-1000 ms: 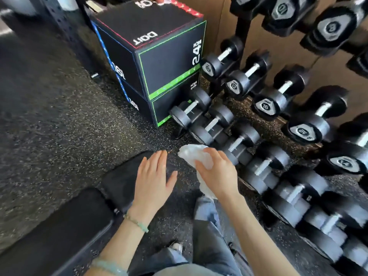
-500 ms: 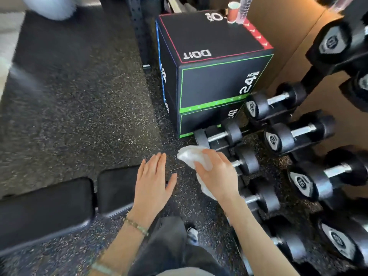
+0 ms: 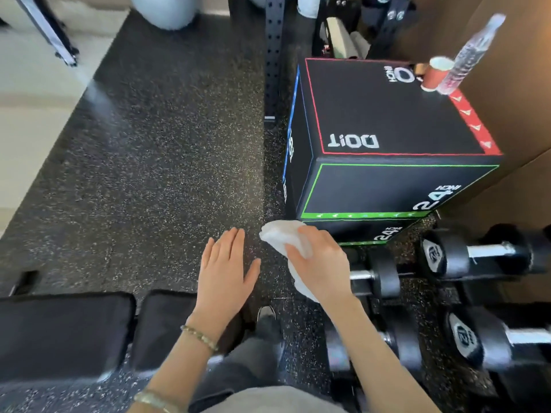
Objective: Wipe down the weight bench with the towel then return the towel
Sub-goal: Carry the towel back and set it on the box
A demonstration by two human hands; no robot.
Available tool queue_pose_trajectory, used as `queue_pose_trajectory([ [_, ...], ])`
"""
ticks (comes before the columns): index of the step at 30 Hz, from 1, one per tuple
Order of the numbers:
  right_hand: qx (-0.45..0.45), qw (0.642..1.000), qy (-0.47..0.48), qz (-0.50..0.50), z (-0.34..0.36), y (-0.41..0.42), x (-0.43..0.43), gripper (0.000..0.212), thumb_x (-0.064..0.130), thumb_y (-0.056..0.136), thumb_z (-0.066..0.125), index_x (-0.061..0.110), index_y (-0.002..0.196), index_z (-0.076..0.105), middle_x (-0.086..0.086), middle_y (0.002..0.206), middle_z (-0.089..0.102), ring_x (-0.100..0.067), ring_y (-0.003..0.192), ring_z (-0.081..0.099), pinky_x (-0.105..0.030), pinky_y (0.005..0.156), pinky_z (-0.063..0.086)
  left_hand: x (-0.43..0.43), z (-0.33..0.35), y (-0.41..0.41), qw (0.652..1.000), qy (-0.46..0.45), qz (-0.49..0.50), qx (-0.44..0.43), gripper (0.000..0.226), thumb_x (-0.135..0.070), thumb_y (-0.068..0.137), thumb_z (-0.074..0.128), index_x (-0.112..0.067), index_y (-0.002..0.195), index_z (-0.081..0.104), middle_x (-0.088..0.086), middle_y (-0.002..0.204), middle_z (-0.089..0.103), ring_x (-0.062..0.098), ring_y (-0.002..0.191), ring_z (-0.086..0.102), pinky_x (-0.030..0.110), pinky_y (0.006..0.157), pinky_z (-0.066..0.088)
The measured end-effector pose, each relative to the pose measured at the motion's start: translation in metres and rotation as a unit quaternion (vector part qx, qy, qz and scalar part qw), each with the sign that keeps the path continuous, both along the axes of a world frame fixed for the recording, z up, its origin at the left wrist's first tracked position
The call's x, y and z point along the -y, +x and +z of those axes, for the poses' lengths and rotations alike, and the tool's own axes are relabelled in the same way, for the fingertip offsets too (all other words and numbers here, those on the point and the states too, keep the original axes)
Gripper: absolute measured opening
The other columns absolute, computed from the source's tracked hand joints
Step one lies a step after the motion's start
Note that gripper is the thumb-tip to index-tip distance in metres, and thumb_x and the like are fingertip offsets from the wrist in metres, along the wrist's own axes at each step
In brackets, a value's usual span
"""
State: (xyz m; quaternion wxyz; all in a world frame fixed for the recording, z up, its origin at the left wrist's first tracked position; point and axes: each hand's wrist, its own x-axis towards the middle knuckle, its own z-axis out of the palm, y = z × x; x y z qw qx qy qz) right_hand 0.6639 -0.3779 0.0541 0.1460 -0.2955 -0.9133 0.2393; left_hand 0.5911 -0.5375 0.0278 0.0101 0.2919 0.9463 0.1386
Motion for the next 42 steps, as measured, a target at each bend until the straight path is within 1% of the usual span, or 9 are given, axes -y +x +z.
queue_pose_trajectory([
  [7, 0.006, 0.997, -0.026, 0.066, 0.016, -0.113, -0.051, 0.038, 0.035, 0.083, 0.066, 0.019, 0.118, 0.061, -0.007, 0.107, 0.062, -0.032, 0.095, 0.061, -0.04, 0.076, 0.05, -0.046, 0.014, -0.094, 0.999, -0.016, 0.034, -0.014, 0.065, -0.047, 0.09, 0.036, -0.002, 0.134, 0.049, 0.014, 0.135, 0.054, 0.029, 0.124, 0.051, 0.043, 0.112, 0.025],
  [12, -0.018, 0.994, -0.012, 0.104, 0.016, -0.185, -0.069, 0.036, 0.033, 0.075, 0.072, 0.018, 0.107, 0.065, -0.008, 0.093, 0.065, -0.033, 0.08, 0.065, -0.039, 0.062, 0.054, -0.07, 0.022, -0.15, 0.997, -0.002, 0.074, -0.02, 0.064, -0.047, 0.091, 0.035, -0.003, 0.135, 0.049, 0.013, 0.136, 0.053, 0.028, 0.125, 0.05, 0.044, 0.112, 0.028],
  [16, 0.008, 0.99, -0.023, 0.142, 0.017, -0.246, -0.091, 0.037, 0.035, 0.082, 0.068, 0.018, 0.114, 0.063, -0.008, 0.104, 0.064, -0.033, 0.093, 0.062, -0.041, 0.073, 0.052, -0.088, 0.018, -0.2, 0.996, -0.009, 0.093, -0.012, 0.065, -0.049, 0.092, 0.033, -0.004, 0.138, 0.045, 0.012, 0.14, 0.05, 0.027, 0.129, 0.046, 0.045, 0.115, 0.025],
  [24, 0.031, 0.985, -0.062, 0.158, 0.015, -0.379, -0.158, 0.039, 0.037, 0.089, 0.058, 0.02, 0.125, 0.056, -0.005, 0.118, 0.06, -0.026, 0.104, 0.058, -0.034, 0.082, 0.043, -0.15, 0.01, -0.336, 0.996, -0.041, 0.078, -0.009, 0.065, -0.049, 0.093, 0.033, -0.005, 0.138, 0.046, 0.011, 0.14, 0.05, 0.025, 0.129, 0.048, 0.044, 0.113, 0.02],
  [27, 0.035, 0.988, -0.064, 0.139, 0.018, -0.425, -0.191, 0.038, 0.037, 0.088, 0.058, 0.02, 0.122, 0.057, -0.005, 0.115, 0.06, -0.025, 0.102, 0.058, -0.034, 0.081, 0.043, -0.187, 0.018, -0.391, 0.998, -0.042, 0.052, -0.017, 0.064, -0.048, 0.093, 0.033, -0.005, 0.137, 0.047, 0.011, 0.139, 0.052, 0.025, 0.128, 0.049, 0.04, 0.115, 0.021],
  [31, 0.007, 0.996, -0.058, 0.074, 0.018, -0.466, -0.23, 0.036, 0.036, 0.081, 0.065, 0.019, 0.112, 0.063, -0.006, 0.102, 0.065, -0.029, 0.089, 0.063, -0.038, 0.069, 0.051, -0.236, 0.027, -0.45, 0.999, -0.041, 0.007, -0.023, 0.064, -0.048, 0.092, 0.034, -0.004, 0.135, 0.048, 0.012, 0.137, 0.053, 0.026, 0.127, 0.049, 0.043, 0.113, 0.024],
  [36, -0.01, 0.999, -0.033, -0.041, 0.013, -0.49, -0.273, 0.045, 0.049, 0.073, 0.046, 0.022, 0.102, 0.066, -0.002, 0.086, 0.065, -0.026, 0.07, 0.064, -0.033, 0.053, 0.052, -0.299, 0.028, -0.506, 0.994, -0.041, -0.095, -0.025, 0.062, -0.048, 0.092, 0.036, -0.004, 0.134, 0.049, 0.011, 0.136, 0.054, 0.026, 0.126, 0.051, 0.036, 0.115, 0.015],
  [40, 0.01, 0.982, -0.093, -0.161, 0.011, -0.493, -0.303, 0.041, 0.042, 0.078, 0.058, 0.023, 0.114, 0.063, -0.003, 0.102, 0.064, -0.029, 0.089, 0.062, -0.038, 0.071, 0.053, -0.355, 0.02, -0.543, 0.976, -0.017, -0.218, -0.012, 0.059, -0.045, 0.088, 0.04, -0.003, 0.129, 0.052, 0.012, 0.132, 0.056, 0.029, 0.118, 0.055, 0.039, 0.111, 0.021],
  [42, 0.002, 0.969, -0.096, -0.229, 0.01, -0.493, -0.312, 0.04, 0.042, 0.079, 0.062, 0.023, 0.114, 0.063, -0.002, 0.099, 0.064, -0.029, 0.088, 0.062, -0.039, 0.069, 0.053, -0.384, 0.019, -0.557, 0.96, 0.002, -0.28, -0.013, 0.059, -0.043, 0.087, 0.042, -0.003, 0.128, 0.054, 0.013, 0.13, 0.056, 0.03, 0.115, 0.056, 0.041, 0.108, 0.027],
])
